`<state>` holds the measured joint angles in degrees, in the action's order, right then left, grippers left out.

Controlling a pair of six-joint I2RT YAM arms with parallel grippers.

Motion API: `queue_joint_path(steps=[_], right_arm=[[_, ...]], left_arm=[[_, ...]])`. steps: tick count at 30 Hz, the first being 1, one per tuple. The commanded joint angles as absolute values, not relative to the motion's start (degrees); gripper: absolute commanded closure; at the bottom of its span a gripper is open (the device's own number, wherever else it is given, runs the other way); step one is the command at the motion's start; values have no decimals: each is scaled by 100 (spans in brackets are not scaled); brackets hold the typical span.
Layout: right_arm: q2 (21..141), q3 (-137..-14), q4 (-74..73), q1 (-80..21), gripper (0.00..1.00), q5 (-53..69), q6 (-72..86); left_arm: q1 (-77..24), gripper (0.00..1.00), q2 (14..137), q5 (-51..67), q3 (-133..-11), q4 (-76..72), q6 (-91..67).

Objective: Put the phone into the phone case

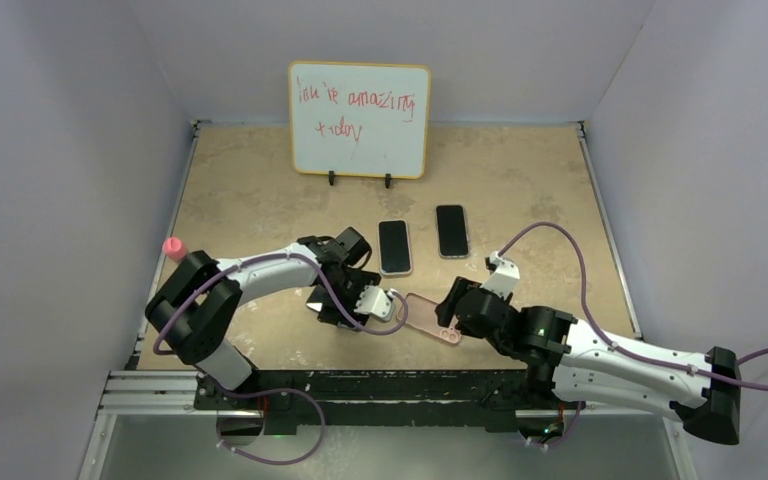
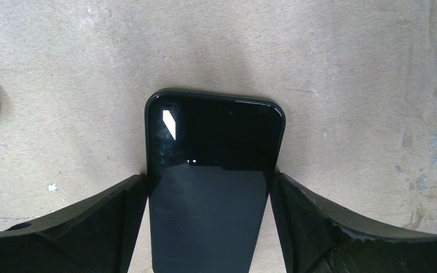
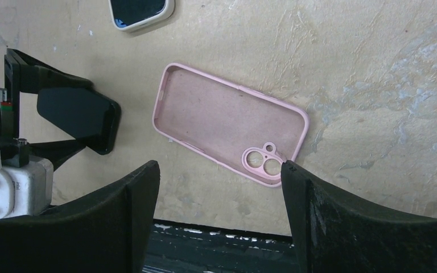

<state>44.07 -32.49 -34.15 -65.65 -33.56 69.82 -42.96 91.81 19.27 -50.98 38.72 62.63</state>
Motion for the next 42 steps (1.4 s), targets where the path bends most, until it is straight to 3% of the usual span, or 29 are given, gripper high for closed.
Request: queue_joint_path(steps=[1,8,14,23,31,36,42], right_arm=[[4370,-3214,-3610,-6553,21,-3602,7272],[4381,-3197,-4102,-6487,21,-3969,7483],[4248,-2957,-3823,-5813,26,-3459,6953],[4872,-2720,-3292,-5270,35,-2587,6611],[5347,-2444,-2860,-5193,44,-2371,6683],[5682,-2339,-2308,-5201,58,-2161,6352],[5957,-2395,-1604,-5202,62,-1940,5625]], left_arm=[[-4464,21,9255,1885,-4857,3482,6468],[-4500,42,9034,2060,-4748,3079,5939],[-4499,50,8798,2175,-4662,2733,5353],[-4484,57,8213,1712,-4368,2536,4676],[-4487,60,7867,1863,-4162,2433,4277],[-4483,62,7514,2243,-4026,2219,3918],[-4494,63,7084,2458,-3830,1972,3740]])
